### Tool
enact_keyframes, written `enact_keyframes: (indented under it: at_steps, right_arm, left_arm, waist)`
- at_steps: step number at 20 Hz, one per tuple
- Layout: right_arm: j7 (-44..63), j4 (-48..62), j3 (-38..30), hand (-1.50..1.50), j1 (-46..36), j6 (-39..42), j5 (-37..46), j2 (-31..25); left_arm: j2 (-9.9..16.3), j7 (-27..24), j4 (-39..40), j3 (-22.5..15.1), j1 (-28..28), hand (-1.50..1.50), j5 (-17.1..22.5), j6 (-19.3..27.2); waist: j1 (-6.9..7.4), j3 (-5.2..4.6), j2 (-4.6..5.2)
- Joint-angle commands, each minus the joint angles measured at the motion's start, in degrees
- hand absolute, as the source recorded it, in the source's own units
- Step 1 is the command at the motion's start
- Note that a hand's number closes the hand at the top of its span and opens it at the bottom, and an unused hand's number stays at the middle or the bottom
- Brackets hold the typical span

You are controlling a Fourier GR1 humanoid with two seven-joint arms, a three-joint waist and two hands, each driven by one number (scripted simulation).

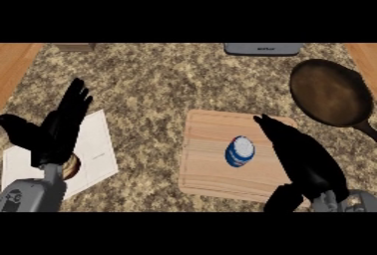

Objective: Pick the can from the cutting board and place it in the pan

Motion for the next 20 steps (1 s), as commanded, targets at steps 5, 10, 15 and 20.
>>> enact_keyframes:
  at_steps: [5,10,15,20]
  right_arm:
    - [13.6,1.5,4.9,-1.5,-7.2,10.1,2.4,1.0]
    - [13.7,6.9,6.9,-1.5,-9.1,8.0,6.7,7.3]
    - [13.4,13.3,9.2,-1.5,-10.0,6.3,10.0,12.8]
    - [14.7,18.7,5.0,-1.5,-14.1,11.0,7.8,14.9]
  left_arm:
    - [1.4,0.1,1.2,2.7,-0.5,0.0,1.4,-2.3]
    - [-1.7,1.0,0.4,0.1,-1.4,0.0,-2.5,1.5]
    - [-0.2,2.5,-1.7,1.5,0.1,0.0,-1.2,-0.4]
    - [0.0,-0.9,0.7,3.0,1.0,0.0,0.2,-3.4]
  waist:
    - [-0.63,-0.05,-0.19]
    - [-0.67,0.04,-0.08]
    - [-0.44,0.06,-0.11]
    - [-0.46,0.01,-0.08]
